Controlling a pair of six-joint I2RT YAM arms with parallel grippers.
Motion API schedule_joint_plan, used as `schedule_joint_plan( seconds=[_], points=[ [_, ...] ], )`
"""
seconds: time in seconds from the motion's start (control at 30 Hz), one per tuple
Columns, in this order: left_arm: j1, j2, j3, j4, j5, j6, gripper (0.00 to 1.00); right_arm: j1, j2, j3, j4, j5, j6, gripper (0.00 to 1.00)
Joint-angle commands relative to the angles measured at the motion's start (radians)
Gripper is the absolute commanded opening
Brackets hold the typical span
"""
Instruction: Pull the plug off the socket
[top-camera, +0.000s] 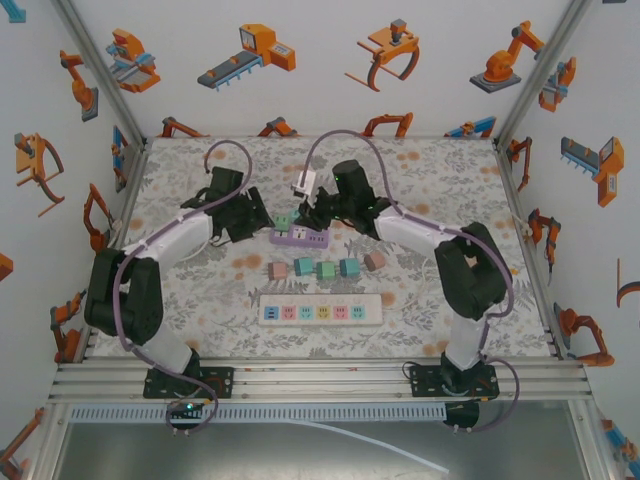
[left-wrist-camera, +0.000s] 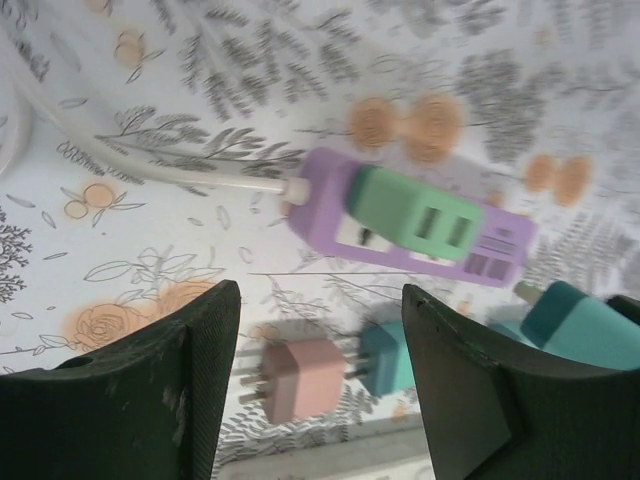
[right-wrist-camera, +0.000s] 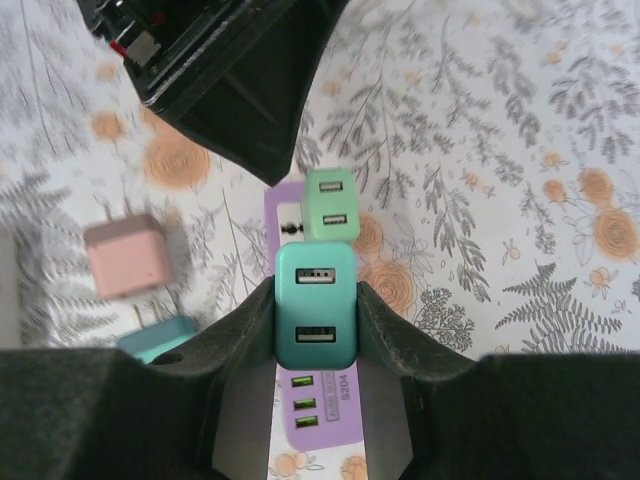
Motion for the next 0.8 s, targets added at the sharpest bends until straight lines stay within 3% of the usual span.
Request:
schedule_joint_plan(
  seconds=[0.0,0.1,0.27,0.43,0.6,0.77],
  points=[
    [-0.004,-0.115,-0.030,0.070,0.083,0.057,0.62,-0.015,-0.115,-0.078,0.196,0.027,0.244,0.21],
    [-0.006,-0.207,-0.059,0.093,0.132,0.094,0.66,-0.028,-0.201,-0.167,0.247,0.088,0.375,0.16],
    [-0.014,-0.349,-0.105,0.105,0.207,0.157,0.69,-0.080,-0.341,-0.294,0.249,0.180,0.610,0.15],
    [-0.058,-0.479,-0.140,0.083,0.285,0.254,0.74,-0.206,-0.460,-0.427,0.246,0.157,0.921,0.14],
    [-0.152,-0.558,-0.119,-0.019,0.254,0.363,0.83,-0.363,-0.522,-0.559,0.226,0.109,1.169,0.14],
    [-0.275,-0.565,-0.085,-0.109,0.187,0.437,0.97,-0.482,-0.514,-0.655,0.201,0.104,1.288,0.14]
  ],
)
